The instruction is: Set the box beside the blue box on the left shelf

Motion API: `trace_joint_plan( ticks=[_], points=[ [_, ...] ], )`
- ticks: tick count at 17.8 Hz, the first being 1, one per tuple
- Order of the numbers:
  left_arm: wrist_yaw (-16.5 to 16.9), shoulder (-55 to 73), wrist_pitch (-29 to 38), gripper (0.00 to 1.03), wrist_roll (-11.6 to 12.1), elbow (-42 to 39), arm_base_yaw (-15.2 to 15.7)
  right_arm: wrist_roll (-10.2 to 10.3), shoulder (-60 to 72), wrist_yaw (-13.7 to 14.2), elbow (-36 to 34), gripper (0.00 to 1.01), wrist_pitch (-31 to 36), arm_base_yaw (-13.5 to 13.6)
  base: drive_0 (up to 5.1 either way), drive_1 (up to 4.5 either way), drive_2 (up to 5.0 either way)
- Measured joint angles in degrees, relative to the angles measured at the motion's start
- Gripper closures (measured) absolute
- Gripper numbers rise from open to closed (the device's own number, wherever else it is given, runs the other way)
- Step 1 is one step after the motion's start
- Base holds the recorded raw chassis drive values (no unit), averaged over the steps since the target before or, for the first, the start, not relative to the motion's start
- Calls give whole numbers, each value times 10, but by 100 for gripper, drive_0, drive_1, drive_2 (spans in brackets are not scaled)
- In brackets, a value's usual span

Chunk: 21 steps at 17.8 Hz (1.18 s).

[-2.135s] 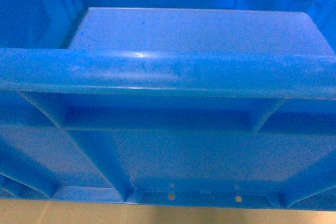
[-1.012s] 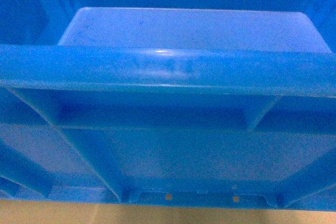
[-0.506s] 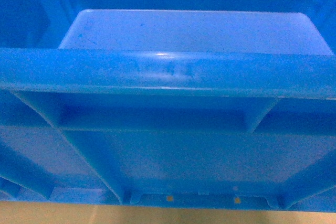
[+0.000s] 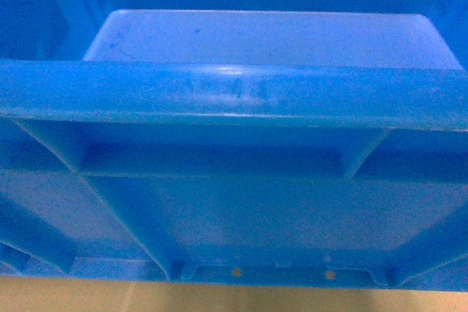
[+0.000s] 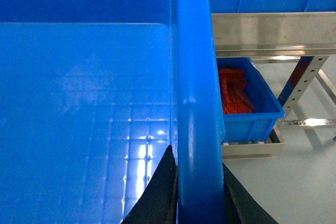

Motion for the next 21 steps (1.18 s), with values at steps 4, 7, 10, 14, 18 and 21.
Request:
trace_joint_plan(
  ticks=[4,7,10,14,18,21],
  points=[
    [0,0,-2,94,0,0,0,0,0,0,0,91,-2,0,0,0,0],
    [0,0,-3,94,0,0,0,0,0,0,0,91,-2,0,0,0,0],
    [0,0,-2,94,0,0,0,0,0,0,0,91,-3,0,0,0,0],
    [0,0,-3,94,0,0,0,0,0,0,0,91,-3,0,0,0,0],
    [0,0,-2,94,0,0,0,0,0,0,0,91,-2,0,0,0,0],
    [0,0,-2,94,0,0,0,0,0,0,0,91,-2,0,0,0,0]
  ],
)
